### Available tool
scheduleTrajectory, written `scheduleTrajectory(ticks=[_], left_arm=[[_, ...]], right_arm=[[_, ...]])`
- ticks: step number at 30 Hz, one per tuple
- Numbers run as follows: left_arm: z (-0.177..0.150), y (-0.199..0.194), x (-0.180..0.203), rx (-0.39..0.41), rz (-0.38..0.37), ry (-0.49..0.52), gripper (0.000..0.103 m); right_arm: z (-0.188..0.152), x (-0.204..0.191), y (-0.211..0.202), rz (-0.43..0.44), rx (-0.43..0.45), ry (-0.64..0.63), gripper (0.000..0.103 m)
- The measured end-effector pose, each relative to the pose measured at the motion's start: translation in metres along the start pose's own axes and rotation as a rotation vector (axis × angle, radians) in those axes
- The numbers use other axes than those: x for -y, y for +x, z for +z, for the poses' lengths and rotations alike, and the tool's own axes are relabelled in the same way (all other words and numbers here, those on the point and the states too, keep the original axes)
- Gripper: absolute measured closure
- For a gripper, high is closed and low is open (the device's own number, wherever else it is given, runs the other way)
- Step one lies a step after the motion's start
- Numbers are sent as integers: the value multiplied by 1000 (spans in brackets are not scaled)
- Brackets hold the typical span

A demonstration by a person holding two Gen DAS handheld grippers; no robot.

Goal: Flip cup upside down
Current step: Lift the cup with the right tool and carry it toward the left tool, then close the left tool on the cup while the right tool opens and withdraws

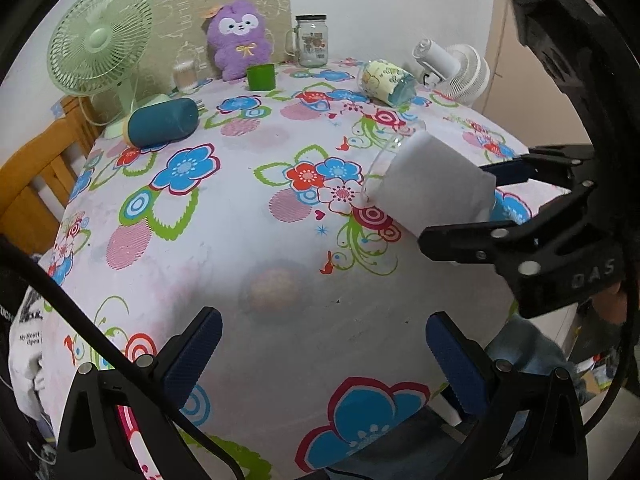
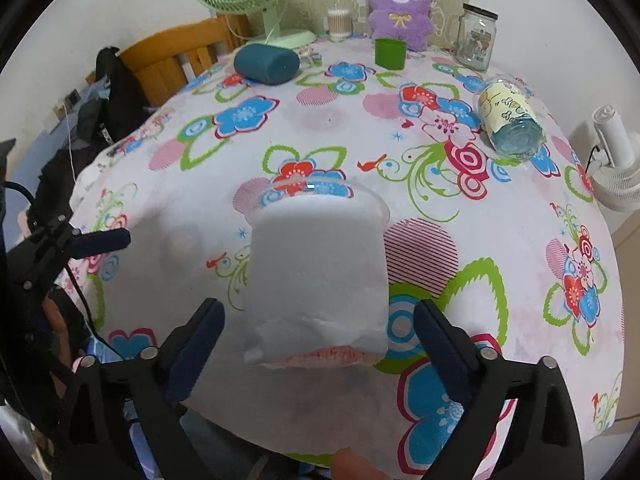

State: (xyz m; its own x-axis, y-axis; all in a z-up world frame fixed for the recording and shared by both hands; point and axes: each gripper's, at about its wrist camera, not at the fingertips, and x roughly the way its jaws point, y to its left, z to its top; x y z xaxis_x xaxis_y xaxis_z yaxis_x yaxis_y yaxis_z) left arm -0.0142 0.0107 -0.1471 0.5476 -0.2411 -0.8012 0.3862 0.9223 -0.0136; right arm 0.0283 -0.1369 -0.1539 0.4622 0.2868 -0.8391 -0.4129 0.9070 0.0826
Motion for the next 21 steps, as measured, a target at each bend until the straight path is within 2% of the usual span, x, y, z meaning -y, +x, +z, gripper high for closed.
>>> scheduleTrajectory(ticks=[10, 21], left_arm=[[9, -16, 7, 60, -54, -152, 0], [32, -19, 44, 127, -117, -289, 0]], right_arm=[[-2, 21, -38, 73, 52, 30, 5], [-24, 77, -92, 89, 133, 99, 5]])
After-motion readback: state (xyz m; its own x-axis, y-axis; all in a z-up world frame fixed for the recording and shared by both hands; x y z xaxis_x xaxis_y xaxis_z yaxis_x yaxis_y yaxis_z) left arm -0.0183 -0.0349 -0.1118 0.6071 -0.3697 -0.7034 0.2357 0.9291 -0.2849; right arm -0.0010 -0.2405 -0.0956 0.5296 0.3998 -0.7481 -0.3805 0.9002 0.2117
